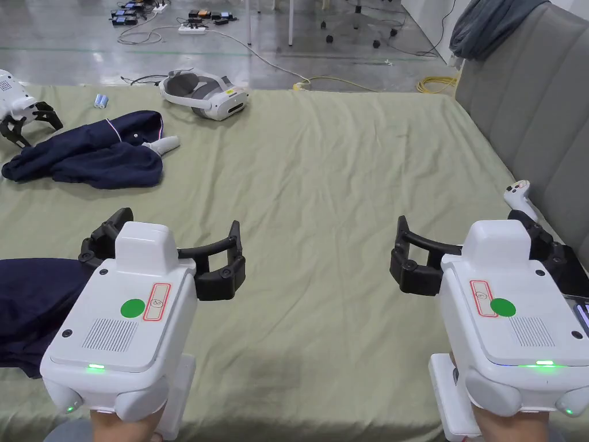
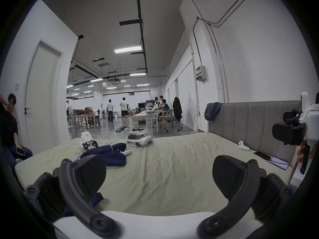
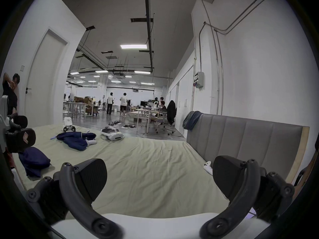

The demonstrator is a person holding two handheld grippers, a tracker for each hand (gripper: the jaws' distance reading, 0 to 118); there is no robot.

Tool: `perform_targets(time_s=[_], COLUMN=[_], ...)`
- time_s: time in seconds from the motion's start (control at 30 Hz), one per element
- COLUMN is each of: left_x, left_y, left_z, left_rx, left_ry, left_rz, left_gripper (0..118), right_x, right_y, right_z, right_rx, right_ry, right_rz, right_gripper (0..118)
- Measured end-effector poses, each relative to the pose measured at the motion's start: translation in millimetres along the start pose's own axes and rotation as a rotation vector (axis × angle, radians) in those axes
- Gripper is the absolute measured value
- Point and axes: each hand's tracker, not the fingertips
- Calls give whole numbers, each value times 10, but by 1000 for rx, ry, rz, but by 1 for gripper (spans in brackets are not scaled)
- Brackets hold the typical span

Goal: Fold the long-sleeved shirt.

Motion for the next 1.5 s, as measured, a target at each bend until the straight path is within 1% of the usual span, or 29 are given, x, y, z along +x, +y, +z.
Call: perform_targets(time_s=[0.67, 1.5], left_x=[34, 62], left_y=[41, 63], left_z=[10, 21], left_rx=[6, 7], left_ry=[2, 3], left_rz=[2, -8], left_gripper=[111, 111], right_x=[-72, -71], right_y=[11, 22], right_z=[17, 33], right_rx=[-9, -11], right_ry=[-15, -25], right_rz=[6, 6], right_gripper=[118, 118])
